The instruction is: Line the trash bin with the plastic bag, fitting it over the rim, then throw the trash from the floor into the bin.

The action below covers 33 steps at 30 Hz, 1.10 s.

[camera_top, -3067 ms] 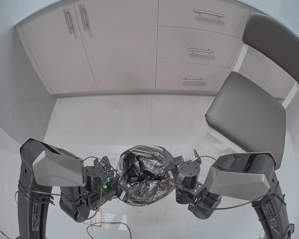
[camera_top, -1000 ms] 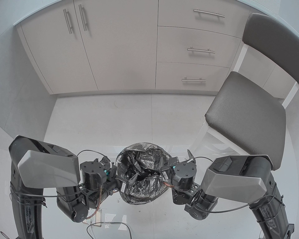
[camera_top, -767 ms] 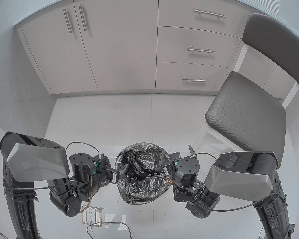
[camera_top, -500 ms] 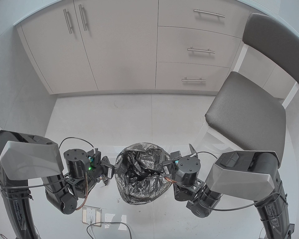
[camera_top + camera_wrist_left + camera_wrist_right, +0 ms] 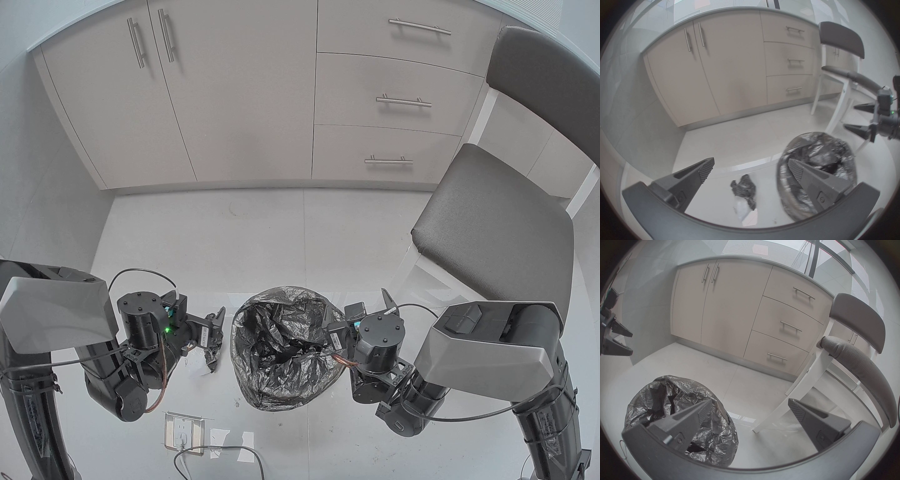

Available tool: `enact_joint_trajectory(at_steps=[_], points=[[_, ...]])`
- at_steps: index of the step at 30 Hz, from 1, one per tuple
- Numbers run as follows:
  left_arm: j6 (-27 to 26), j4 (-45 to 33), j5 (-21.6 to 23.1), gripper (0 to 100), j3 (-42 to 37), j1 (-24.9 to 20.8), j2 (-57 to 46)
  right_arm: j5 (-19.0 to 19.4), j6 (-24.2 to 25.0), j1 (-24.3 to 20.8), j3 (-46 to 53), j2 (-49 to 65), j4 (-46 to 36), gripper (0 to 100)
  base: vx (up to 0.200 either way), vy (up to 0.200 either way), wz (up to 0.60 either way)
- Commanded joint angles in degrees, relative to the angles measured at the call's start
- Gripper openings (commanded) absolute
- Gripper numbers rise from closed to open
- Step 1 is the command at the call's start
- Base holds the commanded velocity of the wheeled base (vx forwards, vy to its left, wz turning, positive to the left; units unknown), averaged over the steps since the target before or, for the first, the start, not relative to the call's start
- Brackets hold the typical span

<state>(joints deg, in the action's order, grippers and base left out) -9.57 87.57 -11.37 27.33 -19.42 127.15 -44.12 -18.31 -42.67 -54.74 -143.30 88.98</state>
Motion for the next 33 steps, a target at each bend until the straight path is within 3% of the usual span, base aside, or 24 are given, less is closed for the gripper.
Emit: enact_joint_trajectory(at_steps=[1,5,10,21,25,26,30,33], points=[[-1.68,-0.03,-0.49,100,3.61,5.88,5.48,0.00,0.03,0.04,0.60,0.04,1.02,100,0.000,0.000,0.00],[-1.77,-0.55,-0.49,100,8.44,10.28,8.64,0.00,-0.06,0.04,0.68,-0.31,1.02,100,0.000,0.000,0.00],[-1.86,-7.58,-0.49,100,15.03,12.74,9.79,0.00,0.03,0.04,0.77,-0.75,1.02,100,0.000,0.000,0.00],[-1.59,-38.79,-0.32,100,53.53,15.73,17.34,-0.09,-0.15,0.39,0.86,-1.63,1.02,100,0.000,0.000,0.00],[-1.50,-46.70,-0.49,100,67.68,16.52,22.62,-0.09,-0.32,0.39,1.47,-1.81,1.02,100,0.000,0.000,0.00],[-1.50,-46.70,-0.49,100,67.68,16.52,22.62,-0.09,-0.32,0.39,1.47,-1.81,1.02,100,0.000,0.000,0.00],[-1.68,-52.94,-1.28,100,86.14,18.19,31.32,-0.09,-0.23,0.39,1.91,-1.89,1.02,100,0.000,0.000,0.00],[-1.94,-56.45,-1.63,100,87.26,19.24,38.70,-0.18,-0.23,0.48,2.09,-1.72,1.02,100,0.000,0.000,0.00]])
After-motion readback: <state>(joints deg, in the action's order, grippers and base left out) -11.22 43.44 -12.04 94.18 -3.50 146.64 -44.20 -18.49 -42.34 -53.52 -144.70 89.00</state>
